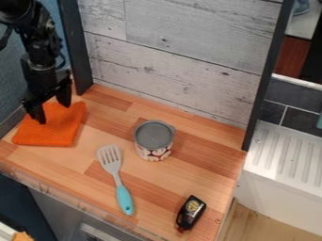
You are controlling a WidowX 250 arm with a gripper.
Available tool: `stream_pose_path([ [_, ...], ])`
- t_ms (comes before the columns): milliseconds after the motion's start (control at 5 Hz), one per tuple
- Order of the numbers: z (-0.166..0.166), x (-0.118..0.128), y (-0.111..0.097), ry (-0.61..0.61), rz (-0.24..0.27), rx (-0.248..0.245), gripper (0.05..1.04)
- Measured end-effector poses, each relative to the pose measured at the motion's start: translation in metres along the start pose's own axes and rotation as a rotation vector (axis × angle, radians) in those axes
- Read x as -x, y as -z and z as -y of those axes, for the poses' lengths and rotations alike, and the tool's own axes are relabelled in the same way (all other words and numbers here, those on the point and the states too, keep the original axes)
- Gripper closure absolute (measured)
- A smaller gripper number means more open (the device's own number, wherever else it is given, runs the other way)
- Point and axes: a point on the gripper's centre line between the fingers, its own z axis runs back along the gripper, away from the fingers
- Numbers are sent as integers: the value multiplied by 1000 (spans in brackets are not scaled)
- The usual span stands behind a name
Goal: Moving the orange cloth along with the can to the upper right side of the table
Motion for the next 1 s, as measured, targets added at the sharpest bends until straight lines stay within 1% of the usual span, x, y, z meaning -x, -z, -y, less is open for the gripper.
stream_pose_path([
  [200,-4,-4,14,-36,-5,-34,82],
  [400,-5,-9,24,-50,29,-59,82],
  [600,-2,-5,25,-60,34,-47,82],
  [800,2,11,25,-57,27,-50,82],
  [1000,11,27,23,-50,6,-18,83],
])
